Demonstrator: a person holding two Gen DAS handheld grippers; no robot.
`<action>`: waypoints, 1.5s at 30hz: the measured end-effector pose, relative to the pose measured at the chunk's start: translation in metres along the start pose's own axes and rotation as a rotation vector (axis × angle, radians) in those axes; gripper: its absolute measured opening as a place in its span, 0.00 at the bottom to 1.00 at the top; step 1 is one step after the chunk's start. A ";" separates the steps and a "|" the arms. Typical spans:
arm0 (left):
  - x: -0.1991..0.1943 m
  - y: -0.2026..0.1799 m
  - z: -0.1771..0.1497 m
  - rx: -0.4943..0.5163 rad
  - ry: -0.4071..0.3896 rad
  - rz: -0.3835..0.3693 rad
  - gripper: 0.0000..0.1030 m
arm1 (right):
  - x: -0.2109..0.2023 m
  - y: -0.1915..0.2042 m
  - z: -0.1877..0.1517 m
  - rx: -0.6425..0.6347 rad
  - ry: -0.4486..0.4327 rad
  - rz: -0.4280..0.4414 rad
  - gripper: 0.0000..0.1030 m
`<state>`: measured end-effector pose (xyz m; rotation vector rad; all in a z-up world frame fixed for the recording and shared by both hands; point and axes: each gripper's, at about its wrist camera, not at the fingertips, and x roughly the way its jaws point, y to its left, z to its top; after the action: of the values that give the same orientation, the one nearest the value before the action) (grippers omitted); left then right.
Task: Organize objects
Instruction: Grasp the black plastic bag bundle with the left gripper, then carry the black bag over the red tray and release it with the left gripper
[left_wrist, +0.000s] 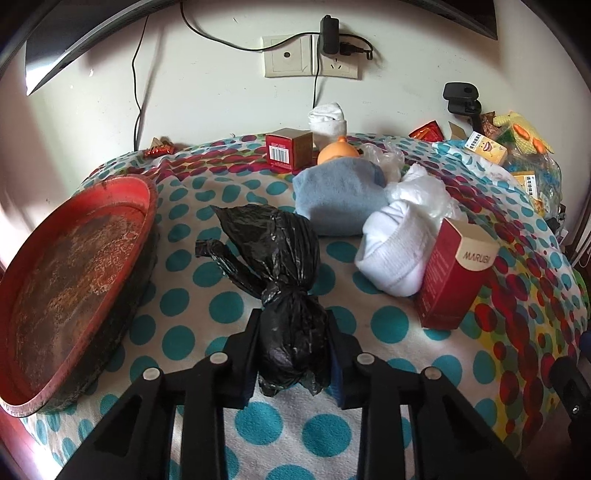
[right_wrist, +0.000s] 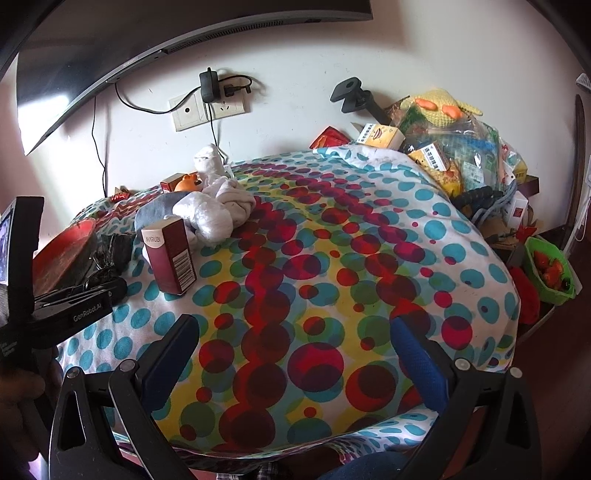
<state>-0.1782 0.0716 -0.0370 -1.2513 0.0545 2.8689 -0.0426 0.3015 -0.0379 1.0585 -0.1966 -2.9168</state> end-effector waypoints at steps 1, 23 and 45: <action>-0.002 -0.001 0.000 0.002 -0.006 -0.001 0.28 | 0.000 0.000 0.000 0.001 0.000 0.001 1.00; -0.074 0.106 0.038 -0.128 -0.167 0.043 0.26 | 0.011 0.000 -0.006 -0.020 0.029 -0.024 1.00; -0.060 0.259 0.021 -0.322 -0.045 0.200 0.26 | 0.012 0.009 -0.011 -0.052 0.034 -0.017 1.00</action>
<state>-0.1592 -0.1866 0.0281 -1.2915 -0.3131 3.1737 -0.0452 0.2908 -0.0528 1.1064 -0.1107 -2.8997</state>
